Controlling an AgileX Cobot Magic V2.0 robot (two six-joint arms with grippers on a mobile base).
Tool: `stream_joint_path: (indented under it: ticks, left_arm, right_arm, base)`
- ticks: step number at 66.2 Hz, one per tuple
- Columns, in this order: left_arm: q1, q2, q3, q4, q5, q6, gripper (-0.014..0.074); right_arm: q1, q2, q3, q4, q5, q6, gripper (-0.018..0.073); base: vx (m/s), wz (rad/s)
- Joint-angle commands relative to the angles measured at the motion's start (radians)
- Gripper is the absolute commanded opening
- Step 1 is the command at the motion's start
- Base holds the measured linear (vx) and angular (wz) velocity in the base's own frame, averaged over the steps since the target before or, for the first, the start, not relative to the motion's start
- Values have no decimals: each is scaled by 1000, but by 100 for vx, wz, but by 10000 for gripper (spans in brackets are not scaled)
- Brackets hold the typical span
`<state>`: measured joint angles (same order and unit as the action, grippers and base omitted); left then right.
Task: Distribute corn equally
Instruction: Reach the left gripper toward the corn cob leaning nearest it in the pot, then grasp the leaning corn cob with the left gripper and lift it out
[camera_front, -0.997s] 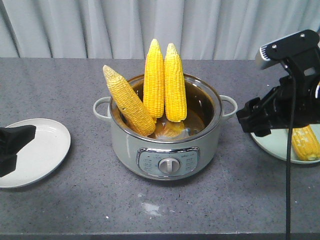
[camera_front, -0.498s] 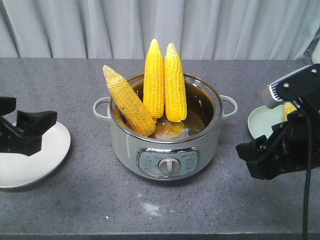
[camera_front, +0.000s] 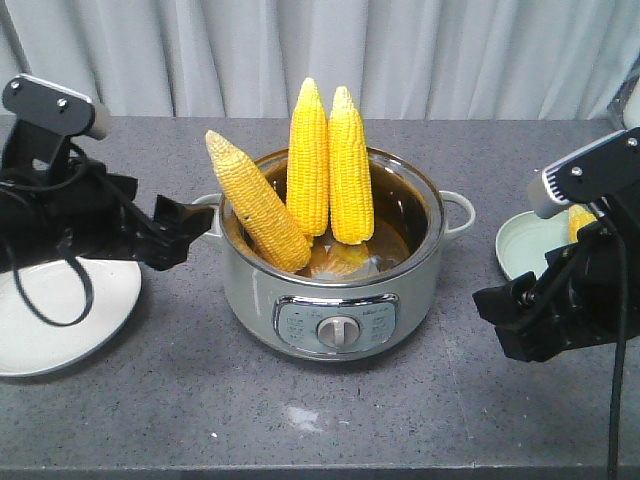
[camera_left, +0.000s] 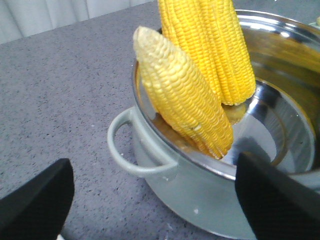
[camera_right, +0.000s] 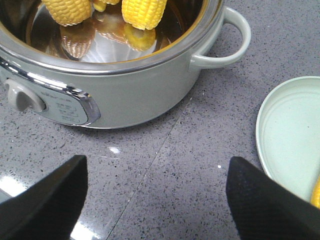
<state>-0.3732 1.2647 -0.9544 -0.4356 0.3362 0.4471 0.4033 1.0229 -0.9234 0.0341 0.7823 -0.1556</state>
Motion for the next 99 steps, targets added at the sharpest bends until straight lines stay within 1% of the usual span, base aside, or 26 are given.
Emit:
stream_joint_path:
  ticks: [1, 12, 19, 30, 44, 55, 62, 66, 72, 87, 93, 99]
  left_arm:
    - [-11, 37, -83, -48, -36, 7, 640]
    - [-31, 133, -185, -54, -2, 11, 629]
    - [-45, 191, -241, -79, 10, 52, 627]
    - [-61, 274, -314, -183, 13, 188, 613]
    - [-64, 361, -377, -345, 5, 321, 583]
    - [-64, 403, -407, -446, 15, 410, 549]
    - [-64, 422, -411, -496, 23, 458, 521]
    - [-64, 429, -411, -504, 38, 477, 499]
    - [-64, 432, -411, -503, 55, 487, 443]
    - [-64, 431, -411, -501, 58, 493, 258]
    - [-64, 426, -411, -501, 69, 496, 230]
    - [-64, 414, -411, -498, 75, 496, 234]
  right_arm:
    - [1, -16, -25, -1, -51, -4, 559]
    - [1, -16, -25, -1, -49, -4, 559]
    - [1, -16, -25, -1, -48, -4, 559]
    - [1, -16, -25, -1, -48, -4, 559]
    - [1, -16, -25, -1, -48, -4, 559]
    - [1, -16, -25, 0, -48, -4, 559]
    - [1, -16, -25, 0, -49, -4, 559]
    - [1, -16, -25, 0, -49, -4, 559]
    - [1, -16, -25, 0, -47, -4, 559]
    - [1, -16, -25, 0, -47, -4, 559]
    - [1, -16, -25, 0, -47, -5, 559]
    - [1, -16, -25, 0, -47, -5, 559]
  base:
    - [0, 0]
    - [0, 0]
    - [0, 0]
    - [0, 0]
    - [0, 0]
    - [0, 0]
    - [0, 0]
    - [0, 0]
    - [0, 0]
    - [0, 0]
    - [0, 0]
    - [0, 0]
